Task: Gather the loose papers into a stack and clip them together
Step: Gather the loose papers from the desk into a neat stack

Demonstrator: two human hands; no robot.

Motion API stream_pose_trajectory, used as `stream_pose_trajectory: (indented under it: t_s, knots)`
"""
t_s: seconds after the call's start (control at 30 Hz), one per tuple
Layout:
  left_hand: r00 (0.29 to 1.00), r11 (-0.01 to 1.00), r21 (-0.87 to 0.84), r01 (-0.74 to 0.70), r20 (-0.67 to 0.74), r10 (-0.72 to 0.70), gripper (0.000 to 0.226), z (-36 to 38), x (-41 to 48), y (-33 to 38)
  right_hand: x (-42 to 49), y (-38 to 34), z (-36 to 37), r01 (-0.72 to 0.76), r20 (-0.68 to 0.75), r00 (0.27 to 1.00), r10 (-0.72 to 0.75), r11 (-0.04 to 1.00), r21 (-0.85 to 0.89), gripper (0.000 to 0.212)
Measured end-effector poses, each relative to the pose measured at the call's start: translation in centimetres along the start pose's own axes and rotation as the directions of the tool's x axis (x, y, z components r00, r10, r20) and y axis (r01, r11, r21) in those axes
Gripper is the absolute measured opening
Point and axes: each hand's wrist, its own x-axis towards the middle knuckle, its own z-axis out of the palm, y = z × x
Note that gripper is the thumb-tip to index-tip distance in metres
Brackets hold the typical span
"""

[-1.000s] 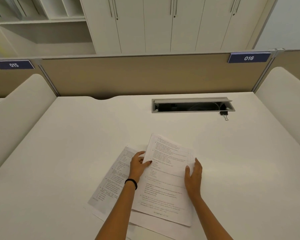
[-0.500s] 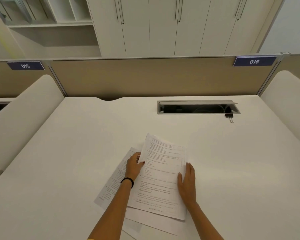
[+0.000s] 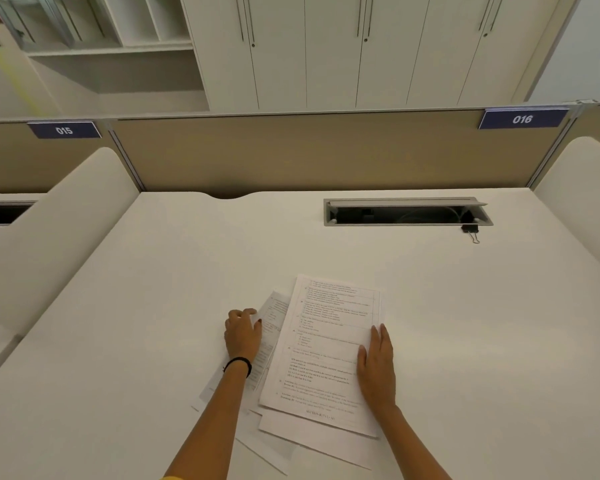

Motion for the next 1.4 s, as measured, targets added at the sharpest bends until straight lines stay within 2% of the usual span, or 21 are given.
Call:
stream_pose_trajectory:
  t_s: [0.13,0.3,0.47,0.6,0.73,0.8,0.9,0.97,1.13,1.3,1.4]
  knots:
    - [0.999,0.999,-0.031,0.013,0.048,-0.012,0.034,0.1,0.2,0.5,-0.2,-0.8,0.5,0.005,0.003,1.0,-0.005,1.0,0.003,0.053]
    - [0.981,0.985,-0.167,0.051,0.194,-0.018,0.035,0.5,-0.1,1.6,-0.7,-1.8,1.4,0.001,0.013,1.0,-0.002,0.998,0.061,0.054]
    - [0.945,0.978,-0.204,0.051,0.328,0.019,0.038,0.2,0.0,2.3,-0.7,-2.2,1.7,0.052,0.074,0.995,-0.061,0.992,0.119,0.061]
    - [0.907,0.888,-0.453,0.076,0.402,0.127,0.045,0.2,0.1,2.0,-0.1,-2.4,1.5,0.074,0.121,0.988,-0.094,0.983,0.165,0.065]
    - [0.926,0.798,-0.6,0.064,0.333,0.177,0.039,-0.2,-0.4,3.2,1.4,-2.5,0.5,0.021,0.124,0.991,-0.055,0.965,0.262,0.063]
    - [0.929,0.768,-0.64,0.019,0.295,0.223,0.038,-0.8,-0.5,4.5,2.4,-2.6,-0.4,-0.061,0.098,0.995,0.026,0.928,0.366,0.062]
    - [0.925,0.718,-0.693,-0.063,0.228,0.302,0.034,-2.3,-0.9,7.3,3.9,-3.4,-2.6,-0.259,0.136,0.965,0.222,0.749,0.61,0.063]
    - [0.926,0.647,-0.757,-0.09,0.176,0.334,0.031,-3.2,-1.5,9.4,4.8,-3.9,-4.5,-0.297,0.15,0.95,0.273,0.646,0.703,0.061]
    - [0.924,0.488,-0.858,-0.162,0.042,0.379,0.034,-4.5,-2.6,14.2,6.8,-5.3,-9.2,-0.179,0.071,0.975,0.211,0.554,0.813,0.048]
    - [0.92,0.422,-0.869,-0.258,-0.089,0.381,0.02,-5.5,-2.5,17.6,8.9,-7.6,-13.7,0.04,-0.081,0.996,0.048,0.568,0.822,0.014]
    - [0.911,0.397,-0.861,-0.317,-0.16,0.381,0.013,-5.9,-2.4,19.4,10.2,-8.3,-15.5,0.148,-0.157,0.987,-0.033,0.562,0.814,0.01]
